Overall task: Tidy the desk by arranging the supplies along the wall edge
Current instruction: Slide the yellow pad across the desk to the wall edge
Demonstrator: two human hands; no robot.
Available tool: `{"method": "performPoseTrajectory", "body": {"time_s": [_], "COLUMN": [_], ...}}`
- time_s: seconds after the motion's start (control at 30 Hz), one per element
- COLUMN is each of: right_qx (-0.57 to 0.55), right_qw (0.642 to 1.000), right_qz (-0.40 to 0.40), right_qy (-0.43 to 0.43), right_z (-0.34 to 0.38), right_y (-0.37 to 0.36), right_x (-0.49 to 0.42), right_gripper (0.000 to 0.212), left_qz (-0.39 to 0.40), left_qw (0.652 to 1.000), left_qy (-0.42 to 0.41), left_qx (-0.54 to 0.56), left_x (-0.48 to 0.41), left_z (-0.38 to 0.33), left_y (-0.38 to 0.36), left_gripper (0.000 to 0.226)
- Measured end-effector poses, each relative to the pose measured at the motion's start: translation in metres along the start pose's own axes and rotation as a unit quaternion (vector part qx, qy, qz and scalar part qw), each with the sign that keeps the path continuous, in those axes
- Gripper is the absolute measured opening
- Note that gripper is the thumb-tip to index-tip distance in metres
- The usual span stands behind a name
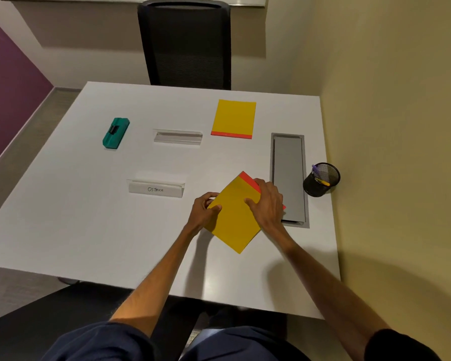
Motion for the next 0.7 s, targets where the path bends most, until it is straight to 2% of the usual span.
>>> {"method": "performPoseTrajectory", "body": {"time_s": [0.1, 0.27, 0.43, 0.53, 0.7], "right_qx": [0.018, -0.028, -0.065, -0.074, -0.031], "right_qw": [1.0, 0.999, 0.992, 0.986, 0.977], "right_qz": [-0.007, -0.039, -0.06, -0.08, -0.072], "right_qy": [-0.003, -0.025, -0.086, -0.126, -0.201], "right_z": [-0.004, -0.018, -0.039, -0.055, -0.085], "right_y": [0.0, 0.007, 0.014, 0.021, 0.034], "right_x": [0.009, 0.017, 0.024, 0.029, 0.034], "right_gripper": [0.055, 0.042, 0.044, 0.048, 0.065], "left_qz": [-0.013, -0.052, -0.09, -0.114, -0.108], "left_qw": [1.0, 0.995, 0.985, 0.982, 0.994], "left_qy": [0.014, 0.085, 0.117, 0.1, 0.004], "left_qx": [-0.011, -0.013, 0.093, 0.113, 0.0], "left_x": [0.003, 0.014, 0.013, 0.006, -0.004], "left_z": [0.01, 0.044, 0.039, 0.023, -0.003], "left_y": [0.0, 0.004, -0.019, -0.038, -0.076], "left_gripper": [0.032, 0.036, 0.035, 0.041, 0.041]}}
Point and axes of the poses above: each hand's wrist, its own x-axis away from the middle knuckle, its own y-axis out of the back of the hand, z = x × y, the point moved 2 cm from there along -x, towards the middle knuckle, and after that the axes turned 7 degrees about x, right-handed, at the moved point
